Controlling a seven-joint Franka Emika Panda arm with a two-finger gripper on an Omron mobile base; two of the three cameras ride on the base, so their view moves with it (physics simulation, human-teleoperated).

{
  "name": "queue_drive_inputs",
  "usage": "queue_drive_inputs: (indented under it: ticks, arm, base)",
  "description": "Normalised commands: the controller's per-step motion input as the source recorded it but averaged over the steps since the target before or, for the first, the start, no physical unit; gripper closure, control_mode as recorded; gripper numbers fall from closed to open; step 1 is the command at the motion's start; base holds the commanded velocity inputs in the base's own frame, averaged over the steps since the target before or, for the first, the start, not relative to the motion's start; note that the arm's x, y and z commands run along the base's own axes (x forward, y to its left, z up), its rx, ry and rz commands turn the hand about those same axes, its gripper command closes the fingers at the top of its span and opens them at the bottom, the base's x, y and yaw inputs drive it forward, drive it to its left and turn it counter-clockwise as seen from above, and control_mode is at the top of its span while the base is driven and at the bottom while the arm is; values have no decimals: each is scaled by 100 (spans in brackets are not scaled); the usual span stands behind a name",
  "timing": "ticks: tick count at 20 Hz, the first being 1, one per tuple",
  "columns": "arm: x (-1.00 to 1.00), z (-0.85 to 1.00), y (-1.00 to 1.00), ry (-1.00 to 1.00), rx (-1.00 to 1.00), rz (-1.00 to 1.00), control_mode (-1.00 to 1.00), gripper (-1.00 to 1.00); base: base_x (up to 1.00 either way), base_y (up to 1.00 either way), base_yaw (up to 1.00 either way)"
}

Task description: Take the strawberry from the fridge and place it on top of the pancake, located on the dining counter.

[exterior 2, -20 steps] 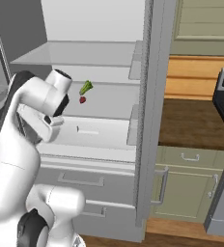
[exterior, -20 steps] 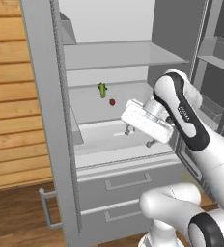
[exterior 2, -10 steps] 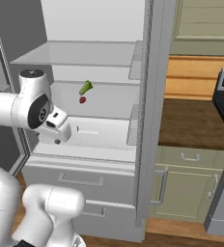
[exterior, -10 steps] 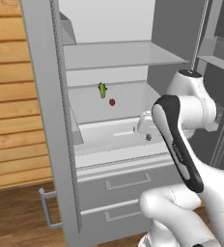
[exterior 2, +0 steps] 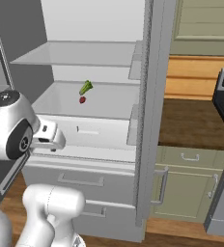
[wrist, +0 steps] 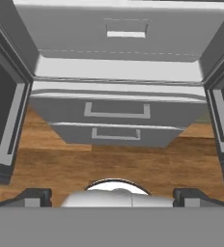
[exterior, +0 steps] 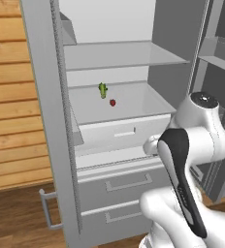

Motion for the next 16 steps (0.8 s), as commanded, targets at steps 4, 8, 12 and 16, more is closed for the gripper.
queue_drive_inputs:
  ticks: [4, 8, 12, 16]
  arm:
    - [0, -34, -16, 3, -2, -1, -100, -100]
    - [-3, -35, -47, 0, 0, -1, -100, -100]
    - [-13, -15, -29, 0, 0, 2, -100, -100]
    - [-23, -1, 0, 0, 0, 3, -100, -100]
  base:
    - [0, 0, 0]
    - [0, 0, 0]
    - [0, 0, 0]
    - [0, 0, 0]
